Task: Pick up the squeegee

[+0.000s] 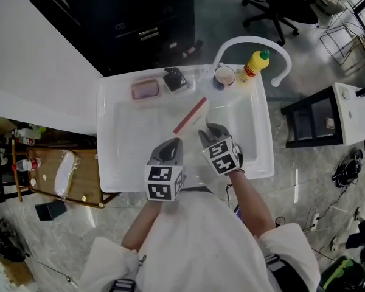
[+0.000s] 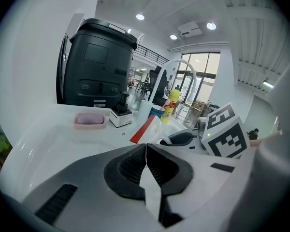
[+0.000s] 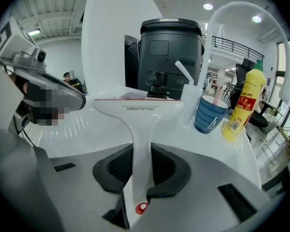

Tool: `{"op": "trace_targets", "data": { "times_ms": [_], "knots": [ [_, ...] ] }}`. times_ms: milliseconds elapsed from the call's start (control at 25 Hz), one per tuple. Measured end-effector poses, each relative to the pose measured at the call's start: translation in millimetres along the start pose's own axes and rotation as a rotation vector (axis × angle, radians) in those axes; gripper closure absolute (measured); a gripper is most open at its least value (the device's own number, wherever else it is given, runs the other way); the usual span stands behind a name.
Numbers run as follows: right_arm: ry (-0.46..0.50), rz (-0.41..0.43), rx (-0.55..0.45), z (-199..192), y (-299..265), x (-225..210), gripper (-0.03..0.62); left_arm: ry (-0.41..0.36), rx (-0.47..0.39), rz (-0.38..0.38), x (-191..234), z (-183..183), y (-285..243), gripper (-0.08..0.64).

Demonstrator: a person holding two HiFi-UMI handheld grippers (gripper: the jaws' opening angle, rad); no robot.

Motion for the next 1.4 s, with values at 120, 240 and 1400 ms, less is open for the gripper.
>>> {"op": "trace_targets", "data": {
  "times_ms": [120,240,1400],
  "knots": [
    [-0.009,-0.013,-0.025,2.8,8.2,-0.6,0.509,-0.002,-0.007,-0.001,-3.6,0.7,0.7,0.532],
    [-0.033,-0.033,-0.050,6.2,17.0,-2.7,0.509,-0.004,-0.011,-0.011,-8.1,0.9,1.1,0.532],
    [-0.315,-0.072,-0.281,38.5,109.2,8.9,0.509,-0.004,-0.121,-0.018,-33.1,22.6,17.8,0.532]
  ]
}}
Point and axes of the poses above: the fingertips, and each gripper's own axes: y backward along the fingers, x to its left, z out of its top, the point moved 2 cm from there along y, backward along the fingers, and after that the axes turned 13 degrees about -y, right-handed, at the moved point
